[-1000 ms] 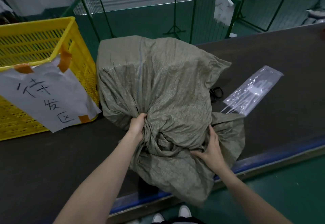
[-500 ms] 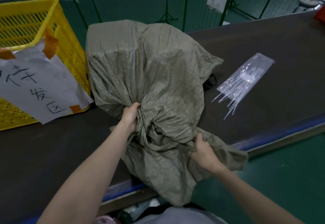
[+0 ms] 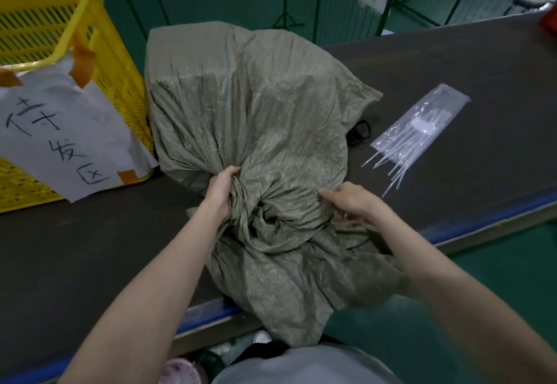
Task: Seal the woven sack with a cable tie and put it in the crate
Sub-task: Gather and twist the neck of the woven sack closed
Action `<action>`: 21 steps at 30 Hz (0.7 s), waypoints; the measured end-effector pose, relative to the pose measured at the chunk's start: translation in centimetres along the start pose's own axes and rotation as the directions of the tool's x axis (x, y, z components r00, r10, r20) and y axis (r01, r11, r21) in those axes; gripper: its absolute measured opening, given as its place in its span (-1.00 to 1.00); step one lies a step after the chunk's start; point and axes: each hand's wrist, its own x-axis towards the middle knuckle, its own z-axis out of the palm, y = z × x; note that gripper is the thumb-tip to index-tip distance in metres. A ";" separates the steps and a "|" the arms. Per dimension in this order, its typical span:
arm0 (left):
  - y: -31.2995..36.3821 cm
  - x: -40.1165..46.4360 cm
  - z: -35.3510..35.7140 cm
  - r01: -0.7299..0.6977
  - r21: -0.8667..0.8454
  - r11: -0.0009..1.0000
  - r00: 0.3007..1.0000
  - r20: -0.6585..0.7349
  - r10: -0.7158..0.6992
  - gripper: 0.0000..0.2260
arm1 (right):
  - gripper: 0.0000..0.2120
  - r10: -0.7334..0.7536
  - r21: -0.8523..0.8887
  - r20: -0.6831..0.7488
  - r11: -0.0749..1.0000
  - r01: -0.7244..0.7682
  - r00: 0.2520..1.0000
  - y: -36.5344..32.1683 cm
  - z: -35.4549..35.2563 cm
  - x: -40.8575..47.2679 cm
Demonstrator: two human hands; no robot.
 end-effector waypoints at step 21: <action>3.2 -3.4 -1.0 0.169 0.320 0.932 0.966 0.136 -0.222 -0.71 | -0.39 -0.192 0.803 -0.133 0.554 0.219 0.972 -11.7 -0.5 4.7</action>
